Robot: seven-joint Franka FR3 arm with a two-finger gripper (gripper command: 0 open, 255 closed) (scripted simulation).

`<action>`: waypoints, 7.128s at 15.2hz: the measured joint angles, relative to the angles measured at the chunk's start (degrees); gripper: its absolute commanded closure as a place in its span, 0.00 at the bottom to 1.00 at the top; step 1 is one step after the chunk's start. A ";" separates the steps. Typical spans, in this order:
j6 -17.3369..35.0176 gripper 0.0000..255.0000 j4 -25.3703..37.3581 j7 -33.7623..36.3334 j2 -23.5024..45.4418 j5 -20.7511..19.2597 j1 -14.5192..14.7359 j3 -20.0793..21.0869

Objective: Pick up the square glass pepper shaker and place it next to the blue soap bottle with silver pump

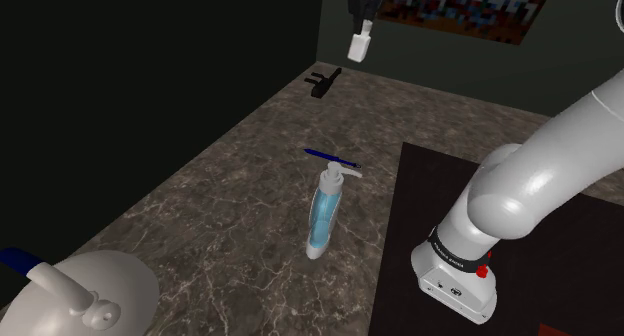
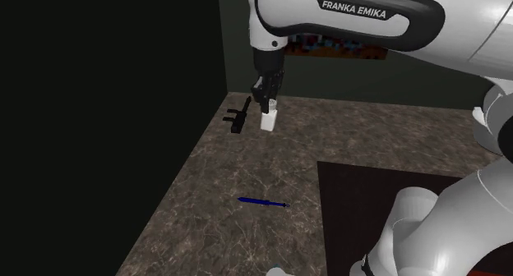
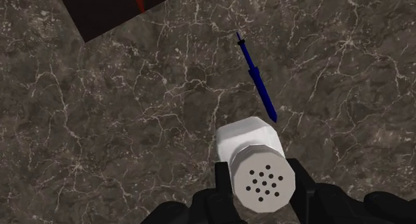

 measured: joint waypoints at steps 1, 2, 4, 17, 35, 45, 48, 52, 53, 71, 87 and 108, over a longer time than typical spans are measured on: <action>0.27 1.00 -1.22 1.24 -0.86 0.17 0.39 0.80; 0.47 1.00 -2.59 2.47 -1.96 0.34 0.78 1.63; 0.03 1.00 -4.40 5.45 -4.06 0.89 1.73 3.69; -2.34 1.00 -9.36 23.06 -11.08 6.75 7.12 16.43; -2.10 1.00 -0.31 49.93 -3.43 13.18 12.88 37.22; 4.88 1.00 -9.38 49.73 -5.73 14.39 13.60 37.73; 7.32 1.00 -12.40 49.55 -6.37 14.75 13.82 37.90; 10.36 1.00 -15.75 49.29 -6.70 15.03 13.98 38.15; 11.10 1.00 -16.78 49.14 -7.00 15.17 14.06 38.12; 24.89 1.00 -29.93 49.04 -6.39 16.29 14.70 40.36; 38.10 1.00 -39.07 50.08 -2.06 16.05 14.48 43.32; 38.53 0.00 -38.83 50.40 -1.52 15.81 14.33 43.60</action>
